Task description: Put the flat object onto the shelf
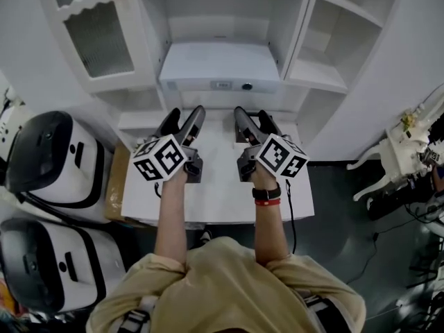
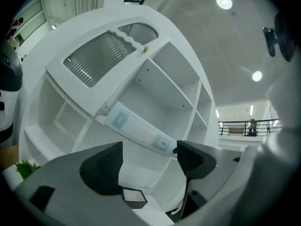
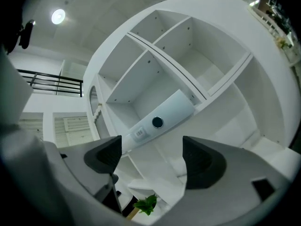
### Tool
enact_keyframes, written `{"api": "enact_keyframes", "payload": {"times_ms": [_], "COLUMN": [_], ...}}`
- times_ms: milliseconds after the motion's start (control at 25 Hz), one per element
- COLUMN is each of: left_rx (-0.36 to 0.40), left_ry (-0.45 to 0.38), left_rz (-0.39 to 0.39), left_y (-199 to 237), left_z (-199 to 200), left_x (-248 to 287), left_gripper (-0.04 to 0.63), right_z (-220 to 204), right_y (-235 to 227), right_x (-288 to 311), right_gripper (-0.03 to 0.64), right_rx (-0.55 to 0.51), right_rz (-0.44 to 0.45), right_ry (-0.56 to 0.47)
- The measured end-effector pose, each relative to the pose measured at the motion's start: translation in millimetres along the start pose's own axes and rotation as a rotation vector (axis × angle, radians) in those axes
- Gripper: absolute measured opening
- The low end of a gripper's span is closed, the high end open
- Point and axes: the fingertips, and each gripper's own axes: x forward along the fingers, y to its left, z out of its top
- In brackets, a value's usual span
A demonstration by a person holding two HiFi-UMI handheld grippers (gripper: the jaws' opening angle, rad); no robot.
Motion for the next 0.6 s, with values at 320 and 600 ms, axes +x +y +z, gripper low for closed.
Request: {"api": "enact_keyframes", "payload": {"times_ms": [320, 600], "left_rx": [0.281, 0.431], "left_ry": [0.04, 0.034], "left_rz": [0.124, 0.188], "left_y": [-2, -3], "left_z": [-8, -2], "left_x": [-4, 2], "left_gripper": [0.336, 0.275], "right_z": [0, 9], "right_y": [4, 11], "right_x": [-2, 8], "right_gripper": [0.357, 0.309], "right_rx": [-0.27, -0.426], "right_rz": [-0.109, -0.169], "right_ry": [0.032, 0.025]}}
